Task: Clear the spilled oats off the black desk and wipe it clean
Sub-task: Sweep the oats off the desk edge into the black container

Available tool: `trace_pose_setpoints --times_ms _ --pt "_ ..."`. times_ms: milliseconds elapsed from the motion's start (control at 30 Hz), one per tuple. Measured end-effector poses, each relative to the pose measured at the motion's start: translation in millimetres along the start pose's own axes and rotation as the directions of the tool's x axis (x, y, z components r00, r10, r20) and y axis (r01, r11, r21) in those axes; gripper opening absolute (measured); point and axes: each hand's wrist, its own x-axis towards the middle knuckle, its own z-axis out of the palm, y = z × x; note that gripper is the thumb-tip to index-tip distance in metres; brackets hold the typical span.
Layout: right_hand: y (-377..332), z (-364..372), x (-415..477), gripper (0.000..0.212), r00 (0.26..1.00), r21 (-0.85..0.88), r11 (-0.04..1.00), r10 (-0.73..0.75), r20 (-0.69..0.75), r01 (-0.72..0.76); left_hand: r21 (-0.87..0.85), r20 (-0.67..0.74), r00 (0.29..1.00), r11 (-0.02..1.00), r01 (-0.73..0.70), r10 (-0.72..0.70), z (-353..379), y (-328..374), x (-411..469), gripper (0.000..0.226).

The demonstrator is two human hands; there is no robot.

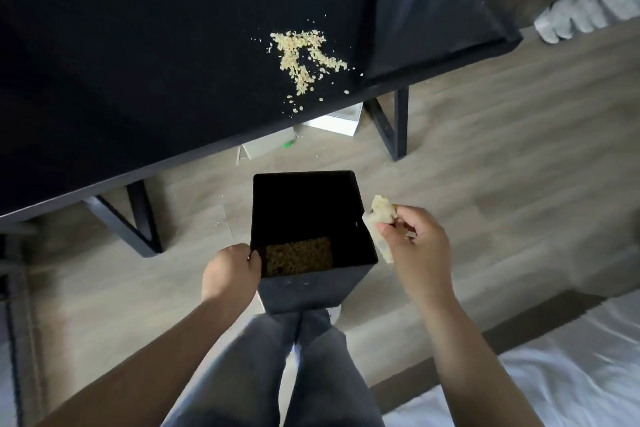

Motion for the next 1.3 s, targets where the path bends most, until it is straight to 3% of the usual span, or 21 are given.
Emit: trace_pose_setpoints --times_ms 467,700,833,1000,1300 --pt "-53.6 11.6 52.3 0.016 0.981 -0.086 0.98 -0.172 0.088 0.18 -0.026 0.095 0.995 1.0 0.017 -0.014 -19.8 27.0 40.8 0.033" --pt "-45.0 -10.5 136.8 0.017 0.97 -0.064 0.981 -0.171 0.171 0.184 -0.024 0.073 0.984 0.986 0.162 -0.16 -7.4 67.7 63.5 0.031" --pt "-45.4 -29.3 207.9 0.018 0.939 -0.089 0.969 -0.196 0.283 0.23 -0.042 0.084 0.953 0.954 0.296 -0.292 7.9 112.2 65.2 0.034" --pt "-70.4 -40.3 291.9 0.019 0.88 -0.102 0.916 -0.336 0.335 0.389 -0.102 0.051 0.926 0.92 0.378 -0.375 14.7 154.0 73.7 0.032" --pt "-95.9 18.3 381.0 0.007 0.782 -0.177 0.813 -0.438 0.444 0.555 -0.188 -0.005 0.881 0.866 0.464 -0.473 26.9 180.2 76.9 0.033"
